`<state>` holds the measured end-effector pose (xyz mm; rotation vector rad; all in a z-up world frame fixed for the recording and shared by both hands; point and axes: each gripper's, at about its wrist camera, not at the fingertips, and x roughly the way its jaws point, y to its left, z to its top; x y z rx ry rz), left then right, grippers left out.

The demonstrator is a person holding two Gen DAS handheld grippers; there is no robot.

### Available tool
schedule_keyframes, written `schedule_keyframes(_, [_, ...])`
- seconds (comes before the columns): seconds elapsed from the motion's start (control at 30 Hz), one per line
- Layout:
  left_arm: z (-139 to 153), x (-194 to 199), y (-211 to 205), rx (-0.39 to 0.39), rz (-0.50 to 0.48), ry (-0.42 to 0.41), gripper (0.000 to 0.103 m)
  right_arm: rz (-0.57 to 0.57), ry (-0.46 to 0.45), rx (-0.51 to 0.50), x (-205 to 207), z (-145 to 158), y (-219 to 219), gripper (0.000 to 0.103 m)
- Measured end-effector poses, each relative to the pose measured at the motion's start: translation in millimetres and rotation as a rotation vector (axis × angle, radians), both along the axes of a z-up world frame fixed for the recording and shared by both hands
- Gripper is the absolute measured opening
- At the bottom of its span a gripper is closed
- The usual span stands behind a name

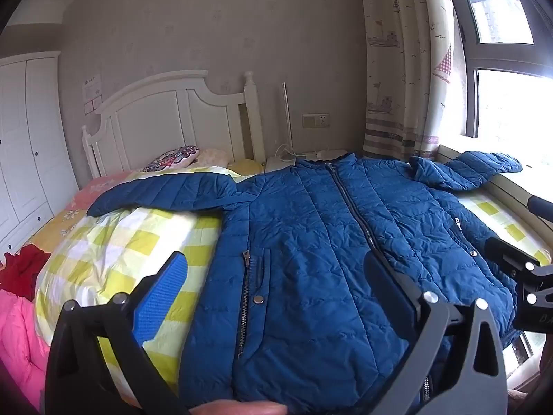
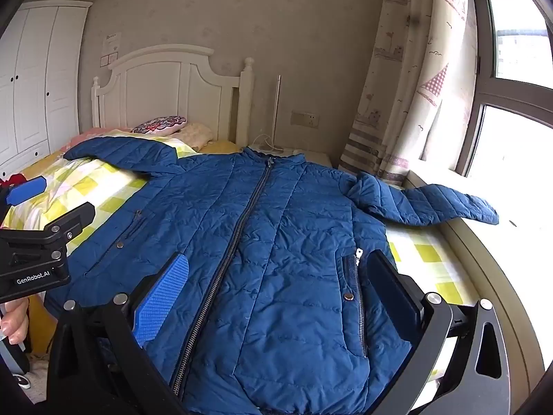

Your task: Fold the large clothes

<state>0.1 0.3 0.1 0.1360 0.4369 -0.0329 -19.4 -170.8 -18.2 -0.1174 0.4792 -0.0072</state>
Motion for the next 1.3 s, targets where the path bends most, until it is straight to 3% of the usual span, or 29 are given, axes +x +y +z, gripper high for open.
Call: schedule_keyframes(1.3, [-11,-1,5,-0.013,0.003,0.012,0.101,-0.002,0.027,0.025,4,-7,-3,0.099])
